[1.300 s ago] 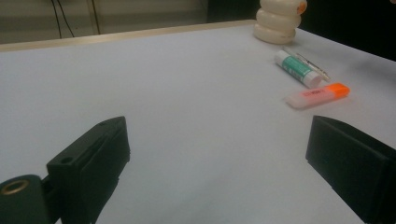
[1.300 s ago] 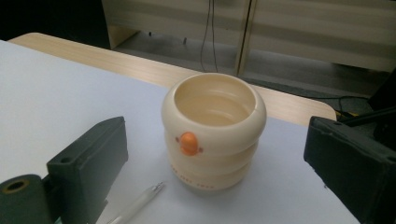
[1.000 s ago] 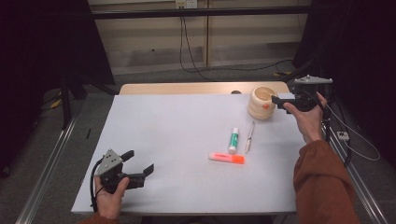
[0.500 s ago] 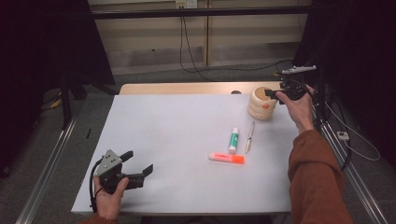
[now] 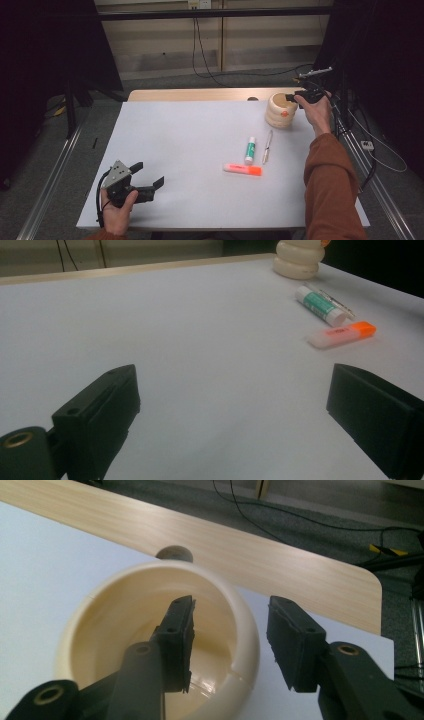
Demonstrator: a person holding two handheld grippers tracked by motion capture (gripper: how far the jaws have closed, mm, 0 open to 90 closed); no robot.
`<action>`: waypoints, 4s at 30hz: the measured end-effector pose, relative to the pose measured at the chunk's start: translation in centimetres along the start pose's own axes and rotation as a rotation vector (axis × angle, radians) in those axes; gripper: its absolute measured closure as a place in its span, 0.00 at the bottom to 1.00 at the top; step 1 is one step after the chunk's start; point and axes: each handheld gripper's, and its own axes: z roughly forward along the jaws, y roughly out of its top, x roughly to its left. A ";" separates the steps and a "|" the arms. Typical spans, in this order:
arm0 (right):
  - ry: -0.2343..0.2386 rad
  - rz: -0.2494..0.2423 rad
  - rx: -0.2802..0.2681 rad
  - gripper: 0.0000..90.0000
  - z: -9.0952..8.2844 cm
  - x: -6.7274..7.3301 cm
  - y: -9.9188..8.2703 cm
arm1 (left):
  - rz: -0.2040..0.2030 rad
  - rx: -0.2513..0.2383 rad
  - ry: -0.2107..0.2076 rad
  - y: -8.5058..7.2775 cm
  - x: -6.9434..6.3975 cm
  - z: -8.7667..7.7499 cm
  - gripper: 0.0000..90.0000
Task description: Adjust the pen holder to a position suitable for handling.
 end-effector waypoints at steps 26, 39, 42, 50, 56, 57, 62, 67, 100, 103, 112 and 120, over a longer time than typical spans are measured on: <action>0.022 0.082 -0.012 0.82 1.5 -0.5 -0.9 | 0.010 0.041 -0.036 -0.1 -0.1 0.5 0.08; -0.010 0.083 -0.002 0.83 1.1 0.3 -0.6 | 0.007 0.041 -0.038 -0.1 -0.1 0.6 0.08; -0.014 0.083 -0.005 0.83 0.7 0.5 -0.4 | 0.009 0.042 -0.036 -0.1 -0.1 0.5 0.08; -0.013 0.053 -0.044 0.83 -1.5 1.5 0.2 | -0.002 0.027 -0.020 0.0 0.1 0.3 0.08; -0.005 0.055 -0.054 0.83 -3.3 2.6 -0.3 | 0.005 0.023 -0.019 0.1 0.0 0.3 0.08; -0.002 0.058 -0.053 0.83 -3.4 2.8 -0.3 | 0.002 0.023 -0.020 0.1 0.0 0.3 0.08; 0.011 0.057 -0.064 0.83 -4.0 3.5 -0.7 | 0.003 0.026 -0.014 0.0 0.1 0.4 0.08; 0.024 0.047 -0.075 0.83 -4.8 4.9 -0.8 | 0.006 0.027 -0.013 0.1 0.1 0.4 0.08; 0.162 -0.022 -0.074 0.83 -2.8 17.3 0.4 | 0.005 0.025 -0.022 0.0 0.0 0.4 0.06; 0.175 -0.016 -0.064 0.83 -2.5 18.3 0.2 | 0.003 0.025 -0.023 0.1 0.0 0.5 0.06; 0.183 -0.030 -0.035 0.83 -1.8 22.0 -1.0 | 0.003 0.028 -0.017 0.1 0.0 0.5 0.06; 0.203 -0.042 -0.020 0.83 -0.9 24.5 -1.3 | 0.006 0.031 -0.018 0.1 0.0 0.5 0.06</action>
